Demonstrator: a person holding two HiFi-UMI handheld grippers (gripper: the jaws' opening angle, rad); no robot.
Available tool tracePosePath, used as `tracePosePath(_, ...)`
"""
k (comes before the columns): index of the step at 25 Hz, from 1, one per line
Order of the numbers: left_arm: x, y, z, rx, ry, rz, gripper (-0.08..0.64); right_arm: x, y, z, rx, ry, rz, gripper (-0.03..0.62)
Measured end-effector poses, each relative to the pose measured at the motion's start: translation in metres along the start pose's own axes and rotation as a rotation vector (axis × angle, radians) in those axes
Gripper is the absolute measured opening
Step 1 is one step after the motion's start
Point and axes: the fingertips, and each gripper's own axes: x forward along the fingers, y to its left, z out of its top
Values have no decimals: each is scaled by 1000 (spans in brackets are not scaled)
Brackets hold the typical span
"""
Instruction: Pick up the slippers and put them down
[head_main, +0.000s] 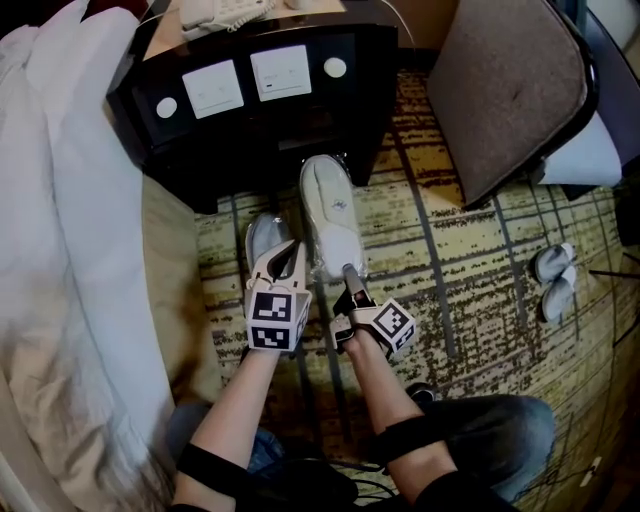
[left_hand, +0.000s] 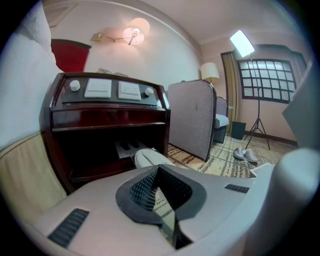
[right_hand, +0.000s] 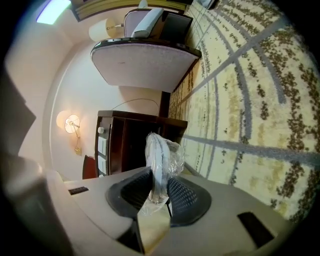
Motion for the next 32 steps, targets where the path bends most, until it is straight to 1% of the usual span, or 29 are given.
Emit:
tracePosePath(2,-3,2,2,-4,-4,10,2,14,10,6,-15,2,5,110)
tracePosePath(5,-4,3,5,-7,-4,19,2,34,24,19,-69,9,-8,110)
tracePosePath(9,2,10,10,15,6,32,2,66,42,29,-74,11,3,111)
tracePosePath(12,9,19,17,19,10,48,2,86,53,38,-101,17,1,112)
tracePosePath(20,31,44,35,49,8,87,2,140,73,52,-92,16,13,112)
tracePosePath(27,41,69,45,41,-5,132,2,187,83,62,-77,21,23,114)
tracePosePath(32,43,78,43,27,-3,153,2,211,84,69,-75,25,19,115)
